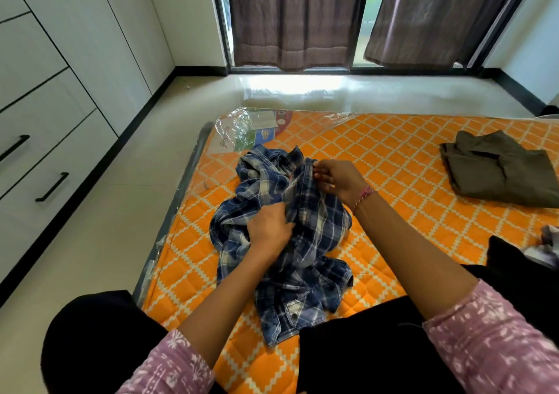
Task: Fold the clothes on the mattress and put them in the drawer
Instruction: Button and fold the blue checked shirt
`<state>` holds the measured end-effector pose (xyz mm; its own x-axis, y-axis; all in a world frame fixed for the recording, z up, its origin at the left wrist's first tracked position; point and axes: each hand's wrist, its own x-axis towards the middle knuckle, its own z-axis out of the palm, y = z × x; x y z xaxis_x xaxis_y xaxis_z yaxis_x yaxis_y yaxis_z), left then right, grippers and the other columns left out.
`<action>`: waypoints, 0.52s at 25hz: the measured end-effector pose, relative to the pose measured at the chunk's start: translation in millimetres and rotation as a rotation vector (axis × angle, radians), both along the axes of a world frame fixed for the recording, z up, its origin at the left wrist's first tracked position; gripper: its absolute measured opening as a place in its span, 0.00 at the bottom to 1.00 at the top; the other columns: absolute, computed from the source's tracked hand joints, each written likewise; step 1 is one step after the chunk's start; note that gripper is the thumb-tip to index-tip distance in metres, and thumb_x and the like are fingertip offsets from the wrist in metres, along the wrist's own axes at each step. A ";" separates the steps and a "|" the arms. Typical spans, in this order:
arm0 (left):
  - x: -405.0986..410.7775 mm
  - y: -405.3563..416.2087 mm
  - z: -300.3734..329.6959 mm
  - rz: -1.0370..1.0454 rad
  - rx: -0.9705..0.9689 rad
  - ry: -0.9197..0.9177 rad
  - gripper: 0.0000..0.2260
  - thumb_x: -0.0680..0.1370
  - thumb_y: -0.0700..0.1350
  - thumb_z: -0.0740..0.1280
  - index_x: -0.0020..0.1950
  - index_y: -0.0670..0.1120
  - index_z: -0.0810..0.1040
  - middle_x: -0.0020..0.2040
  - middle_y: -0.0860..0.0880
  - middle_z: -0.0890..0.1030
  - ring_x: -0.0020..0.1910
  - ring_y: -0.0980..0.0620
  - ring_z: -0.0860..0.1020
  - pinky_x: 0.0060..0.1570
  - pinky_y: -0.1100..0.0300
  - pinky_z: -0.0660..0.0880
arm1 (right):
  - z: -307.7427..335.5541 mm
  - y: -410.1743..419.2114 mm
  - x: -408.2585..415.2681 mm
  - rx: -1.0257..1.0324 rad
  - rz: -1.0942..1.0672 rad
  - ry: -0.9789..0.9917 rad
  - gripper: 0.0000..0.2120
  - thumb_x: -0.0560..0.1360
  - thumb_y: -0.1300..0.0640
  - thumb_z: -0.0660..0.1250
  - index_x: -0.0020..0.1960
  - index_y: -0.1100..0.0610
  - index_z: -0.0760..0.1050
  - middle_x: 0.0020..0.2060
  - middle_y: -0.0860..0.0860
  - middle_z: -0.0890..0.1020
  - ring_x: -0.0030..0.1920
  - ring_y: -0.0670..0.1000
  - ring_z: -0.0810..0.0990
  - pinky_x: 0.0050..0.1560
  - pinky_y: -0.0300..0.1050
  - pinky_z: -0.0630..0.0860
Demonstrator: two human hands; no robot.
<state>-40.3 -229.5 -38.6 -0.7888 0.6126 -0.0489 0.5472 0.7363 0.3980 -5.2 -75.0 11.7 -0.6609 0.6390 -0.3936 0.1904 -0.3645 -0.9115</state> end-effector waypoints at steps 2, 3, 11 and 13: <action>-2.0 -2.6 -10.1 0.022 -0.150 0.063 0.05 0.79 0.41 0.64 0.54 0.44 0.74 0.43 0.47 0.76 0.39 0.46 0.75 0.34 0.55 0.70 | -5.9 3.3 -5.2 0.252 -0.019 -0.112 0.10 0.76 0.68 0.64 0.36 0.62 0.75 0.36 0.56 0.78 0.36 0.53 0.77 0.31 0.40 0.76; -2.9 -2.3 -13.2 0.024 -0.168 0.063 0.04 0.79 0.39 0.63 0.53 0.43 0.74 0.43 0.46 0.76 0.39 0.46 0.73 0.34 0.54 0.69 | -12.4 1.2 -2.9 0.419 -0.021 -0.195 0.08 0.76 0.69 0.64 0.38 0.63 0.76 0.39 0.58 0.78 0.39 0.55 0.77 0.38 0.45 0.78; -0.2 6.9 -28.5 -0.176 0.098 0.178 0.10 0.78 0.38 0.63 0.59 0.44 0.72 0.54 0.46 0.75 0.49 0.46 0.76 0.37 0.54 0.75 | -86.9 -75.5 45.4 1.021 0.101 -0.508 0.10 0.74 0.53 0.69 0.43 0.57 0.70 0.38 0.53 0.75 0.38 0.54 0.75 0.32 0.43 0.67; -1.5 9.5 -32.5 -0.147 0.170 0.088 0.07 0.78 0.36 0.61 0.53 0.43 0.75 0.50 0.46 0.79 0.46 0.46 0.77 0.37 0.53 0.74 | -98.6 -74.7 47.7 1.039 0.132 -0.638 0.15 0.75 0.53 0.68 0.57 0.59 0.70 0.52 0.56 0.76 0.51 0.57 0.76 0.43 0.48 0.74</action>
<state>-41.9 -220.0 -71.1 -0.6869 0.7151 0.1294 0.6818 0.5725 0.4554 42.5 -149.7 -86.9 -0.6201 0.7844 -0.0133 0.6891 0.5365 -0.4872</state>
